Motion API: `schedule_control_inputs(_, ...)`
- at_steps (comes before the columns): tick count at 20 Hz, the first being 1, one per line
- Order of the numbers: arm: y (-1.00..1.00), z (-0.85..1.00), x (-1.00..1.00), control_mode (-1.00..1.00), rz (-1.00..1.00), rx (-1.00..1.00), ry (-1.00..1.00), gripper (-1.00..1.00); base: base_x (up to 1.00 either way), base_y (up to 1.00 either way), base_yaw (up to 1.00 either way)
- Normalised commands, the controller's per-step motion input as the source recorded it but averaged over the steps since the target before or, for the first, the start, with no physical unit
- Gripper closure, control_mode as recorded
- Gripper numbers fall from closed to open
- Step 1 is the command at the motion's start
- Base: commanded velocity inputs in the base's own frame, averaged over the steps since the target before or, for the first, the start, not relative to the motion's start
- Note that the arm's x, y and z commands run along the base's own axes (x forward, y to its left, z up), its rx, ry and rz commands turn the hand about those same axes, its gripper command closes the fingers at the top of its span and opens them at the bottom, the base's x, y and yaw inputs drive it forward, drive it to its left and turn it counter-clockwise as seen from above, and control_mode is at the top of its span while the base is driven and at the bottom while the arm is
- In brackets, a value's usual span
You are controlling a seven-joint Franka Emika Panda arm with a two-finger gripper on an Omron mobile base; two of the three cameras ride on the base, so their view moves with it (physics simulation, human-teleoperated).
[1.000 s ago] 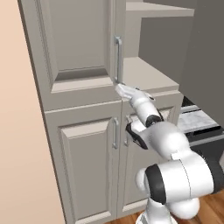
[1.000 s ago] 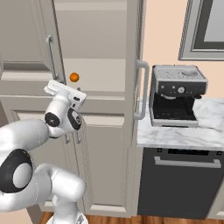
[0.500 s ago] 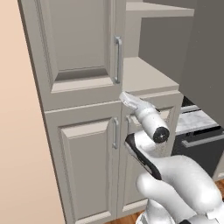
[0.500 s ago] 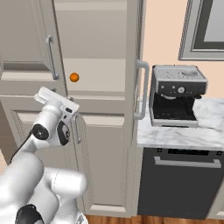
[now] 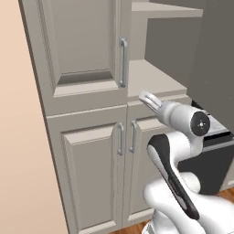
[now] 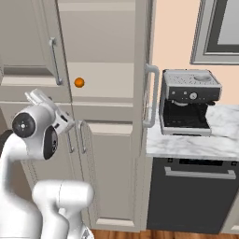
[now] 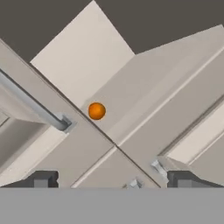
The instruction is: Pick the tangerine from the counter and place it in the cabinet. Then close the cabinet.
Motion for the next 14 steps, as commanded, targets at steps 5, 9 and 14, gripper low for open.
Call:
schedule_control_inputs(5, -0.06, -0.01, -1.0, -1.0, 0.0, 0.03, -0.06, -1.0, 0.0, 0.0, 0.0)
schedule_control_inputs(9, -0.21, -0.13, -1.0, -1.0, -0.01, 0.07, -0.19, -1.0, 0.0, 0.0, 0.0)
schedule_control_inputs(14, -0.32, -0.33, -1.0, -1.0, -0.03, 0.04, -0.26, -1.0, 0.0, 0.0, 0.0)
